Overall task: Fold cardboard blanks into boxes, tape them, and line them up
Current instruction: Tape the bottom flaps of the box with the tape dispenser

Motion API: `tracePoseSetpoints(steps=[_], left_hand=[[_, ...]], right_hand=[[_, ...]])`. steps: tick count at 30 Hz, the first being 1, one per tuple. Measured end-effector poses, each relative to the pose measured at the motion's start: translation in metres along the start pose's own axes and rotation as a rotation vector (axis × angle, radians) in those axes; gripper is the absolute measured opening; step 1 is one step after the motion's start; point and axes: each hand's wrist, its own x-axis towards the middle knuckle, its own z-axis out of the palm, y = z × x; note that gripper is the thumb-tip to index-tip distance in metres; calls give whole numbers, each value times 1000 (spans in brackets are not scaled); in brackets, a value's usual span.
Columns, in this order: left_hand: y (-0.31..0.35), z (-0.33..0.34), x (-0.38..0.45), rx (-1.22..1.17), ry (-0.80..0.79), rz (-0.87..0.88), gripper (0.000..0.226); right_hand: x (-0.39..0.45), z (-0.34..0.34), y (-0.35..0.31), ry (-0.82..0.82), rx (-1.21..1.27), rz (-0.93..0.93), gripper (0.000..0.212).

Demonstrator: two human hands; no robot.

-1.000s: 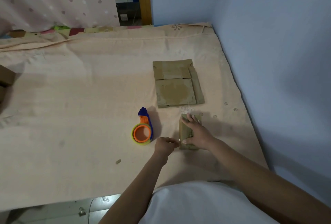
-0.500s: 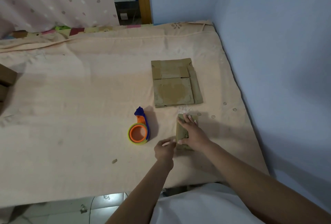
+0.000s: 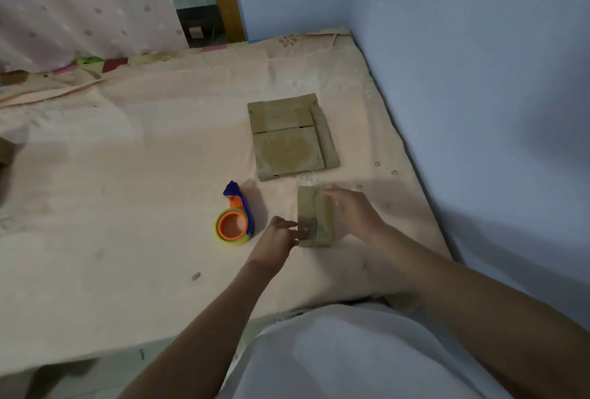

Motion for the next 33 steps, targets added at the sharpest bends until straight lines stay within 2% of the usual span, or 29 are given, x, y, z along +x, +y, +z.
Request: tracePoseSetpoints(steps=[2,4,8,12,19,22,26,33], left_hand=[[-4,-1,1,-15,-1,55,31],[-10,1,4,-68,2,86,30],[-15,2,8,-215,-26,67,30],[-15,0,9,-183,-37,133,32],[-22,-2,11,-156,-33,148,29],[-22,-3,8,-184,-25,126,29],[-20,0,5,-217,-9,75,28],[-17,4,2,-206,-2,61,26]], right_hand=[[-13,-6,16,-148,-107,-39,48],[-24,-5,30,-218,-69,-70,48],[-27,4,41,-164,-50,-126,51],[-30,6,43,-174,-91,-128,59],[-31,8,44,-164,-58,-118,63],[-34,10,50,-195,-48,-131,68],[-38,19,50,-147,-125,-147,71],[-38,27,46,-140,-231,-133,67]])
